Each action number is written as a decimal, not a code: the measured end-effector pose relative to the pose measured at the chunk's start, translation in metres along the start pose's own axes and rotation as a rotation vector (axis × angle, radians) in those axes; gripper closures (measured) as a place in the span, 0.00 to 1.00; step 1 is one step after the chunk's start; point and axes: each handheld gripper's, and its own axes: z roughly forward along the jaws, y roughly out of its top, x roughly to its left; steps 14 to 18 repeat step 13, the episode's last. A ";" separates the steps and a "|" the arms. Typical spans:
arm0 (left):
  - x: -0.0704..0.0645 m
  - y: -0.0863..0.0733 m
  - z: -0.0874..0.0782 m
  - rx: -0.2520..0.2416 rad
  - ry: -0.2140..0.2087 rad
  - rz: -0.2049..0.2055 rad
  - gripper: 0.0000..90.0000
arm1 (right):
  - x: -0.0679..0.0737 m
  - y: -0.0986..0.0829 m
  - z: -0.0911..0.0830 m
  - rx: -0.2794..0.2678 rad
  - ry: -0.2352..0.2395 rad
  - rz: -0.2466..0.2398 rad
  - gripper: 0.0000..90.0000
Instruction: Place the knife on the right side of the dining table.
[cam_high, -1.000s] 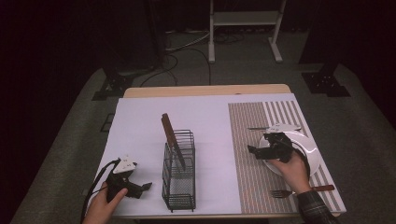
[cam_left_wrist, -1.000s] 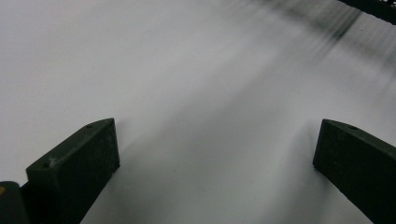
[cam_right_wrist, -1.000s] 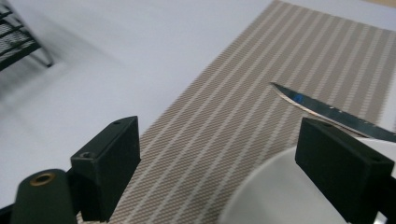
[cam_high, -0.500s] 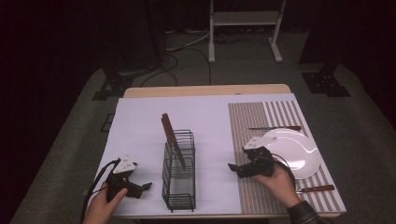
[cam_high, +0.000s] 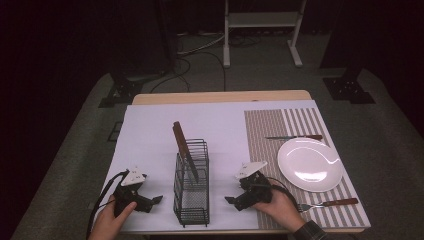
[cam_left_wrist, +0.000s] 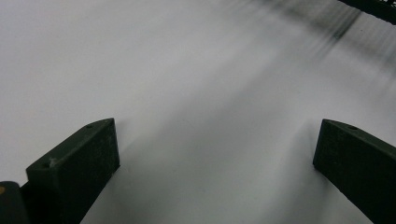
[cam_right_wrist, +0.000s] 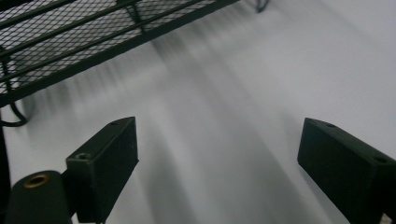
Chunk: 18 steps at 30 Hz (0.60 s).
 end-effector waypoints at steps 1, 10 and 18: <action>0.000 0.000 0.000 0.000 0.000 0.000 0.00 | 0.006 0.001 0.006 0.012 0.019 -0.008 0.12; 0.000 0.000 0.000 0.000 0.000 0.000 0.00 | 0.022 0.000 0.019 0.017 0.024 -0.087 0.08; 0.000 0.000 0.000 -0.001 0.001 0.000 0.00 | 0.021 0.000 0.019 0.014 0.026 -0.090 0.08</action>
